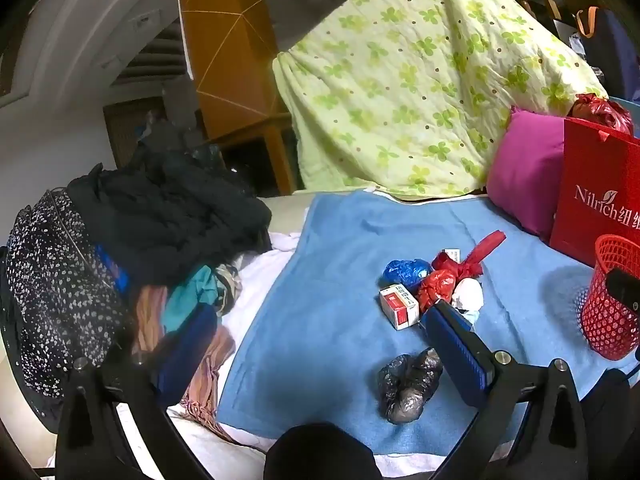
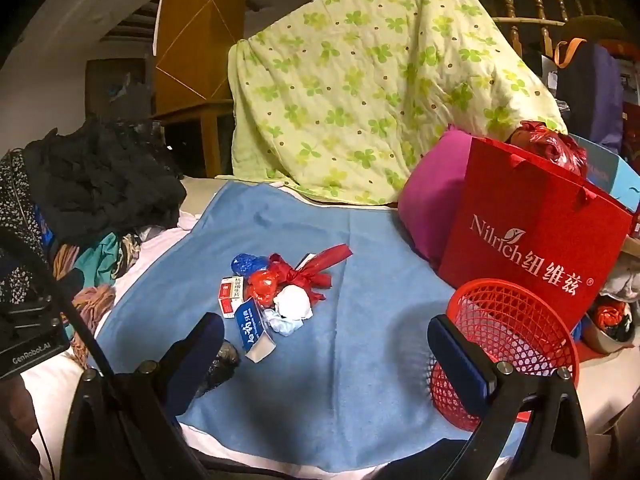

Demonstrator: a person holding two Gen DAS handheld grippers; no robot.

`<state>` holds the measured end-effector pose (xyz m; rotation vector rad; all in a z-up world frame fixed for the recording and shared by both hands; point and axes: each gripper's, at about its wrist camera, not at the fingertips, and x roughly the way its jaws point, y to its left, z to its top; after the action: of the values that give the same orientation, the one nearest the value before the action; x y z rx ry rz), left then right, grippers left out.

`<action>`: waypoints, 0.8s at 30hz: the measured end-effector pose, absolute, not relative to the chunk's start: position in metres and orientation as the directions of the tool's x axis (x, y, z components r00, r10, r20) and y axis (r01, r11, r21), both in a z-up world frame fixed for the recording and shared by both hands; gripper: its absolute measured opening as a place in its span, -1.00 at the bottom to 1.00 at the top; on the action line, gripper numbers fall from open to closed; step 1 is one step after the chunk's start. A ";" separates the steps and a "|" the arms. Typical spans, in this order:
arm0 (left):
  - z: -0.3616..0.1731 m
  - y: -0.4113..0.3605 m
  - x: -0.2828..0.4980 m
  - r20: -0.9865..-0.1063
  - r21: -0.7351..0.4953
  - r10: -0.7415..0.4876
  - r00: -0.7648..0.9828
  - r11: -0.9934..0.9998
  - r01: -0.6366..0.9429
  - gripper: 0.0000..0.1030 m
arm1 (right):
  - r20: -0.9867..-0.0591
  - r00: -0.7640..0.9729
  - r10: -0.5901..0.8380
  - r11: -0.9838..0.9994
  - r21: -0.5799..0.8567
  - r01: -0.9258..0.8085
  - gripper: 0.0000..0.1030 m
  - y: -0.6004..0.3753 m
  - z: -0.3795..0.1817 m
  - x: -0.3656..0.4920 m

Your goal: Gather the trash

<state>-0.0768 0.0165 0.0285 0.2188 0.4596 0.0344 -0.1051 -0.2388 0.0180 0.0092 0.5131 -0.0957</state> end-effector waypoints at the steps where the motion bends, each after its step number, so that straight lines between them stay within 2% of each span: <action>1: 0.029 0.017 -0.075 -0.440 0.218 0.082 0.894 0.976 0.017 1.00 | -0.492 0.866 -0.086 0.996 -0.015 0.090 0.99 -0.239 0.017 -0.105; 19: 0.019 0.018 -0.070 -0.454 0.223 0.085 0.887 0.975 0.021 1.00 | -0.514 0.856 -0.062 0.998 -0.007 0.068 0.99 -0.233 0.014 -0.104; 24: 0.017 0.018 -0.069 -0.462 0.225 0.088 0.883 0.974 0.020 1.00 | -0.493 0.868 -0.065 0.998 -0.011 0.068 0.99 -0.232 0.014 -0.104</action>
<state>-0.0693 0.0183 0.0166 0.2271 0.4889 0.0357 -0.1040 -0.2319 0.0136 0.0066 0.5153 -0.0693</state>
